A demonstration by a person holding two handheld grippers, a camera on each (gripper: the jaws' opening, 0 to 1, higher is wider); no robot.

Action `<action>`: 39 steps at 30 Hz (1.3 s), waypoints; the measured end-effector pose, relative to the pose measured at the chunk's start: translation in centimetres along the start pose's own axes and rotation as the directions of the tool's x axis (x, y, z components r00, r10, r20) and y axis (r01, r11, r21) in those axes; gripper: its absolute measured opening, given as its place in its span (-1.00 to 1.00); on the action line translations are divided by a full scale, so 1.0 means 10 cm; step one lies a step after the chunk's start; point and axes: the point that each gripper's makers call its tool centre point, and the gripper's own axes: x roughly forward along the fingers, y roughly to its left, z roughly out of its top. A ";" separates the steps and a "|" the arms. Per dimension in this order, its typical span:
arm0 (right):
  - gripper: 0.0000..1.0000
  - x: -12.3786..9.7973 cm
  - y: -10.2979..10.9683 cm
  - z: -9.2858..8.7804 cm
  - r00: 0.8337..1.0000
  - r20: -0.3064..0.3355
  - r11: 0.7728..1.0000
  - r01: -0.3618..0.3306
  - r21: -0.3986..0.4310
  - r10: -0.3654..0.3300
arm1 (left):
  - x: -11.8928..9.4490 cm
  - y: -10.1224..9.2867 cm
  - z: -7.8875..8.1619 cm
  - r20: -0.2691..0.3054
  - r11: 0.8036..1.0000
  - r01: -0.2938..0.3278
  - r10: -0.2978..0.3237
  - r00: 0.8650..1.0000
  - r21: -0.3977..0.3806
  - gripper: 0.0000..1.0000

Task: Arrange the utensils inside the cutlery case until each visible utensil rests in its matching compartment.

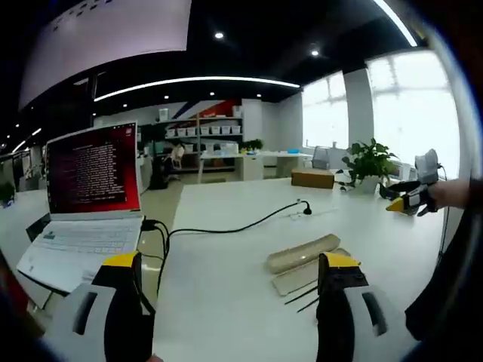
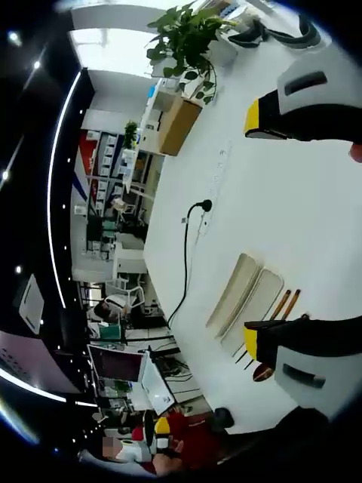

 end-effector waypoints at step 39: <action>0.99 -0.07 -0.06 -0.08 1.000 -0.005 1.000 -0.012 0.002 0.012 | 0.08 -0.03 0.08 0.023 0.999 0.010 -0.009 1.000 -0.047 0.95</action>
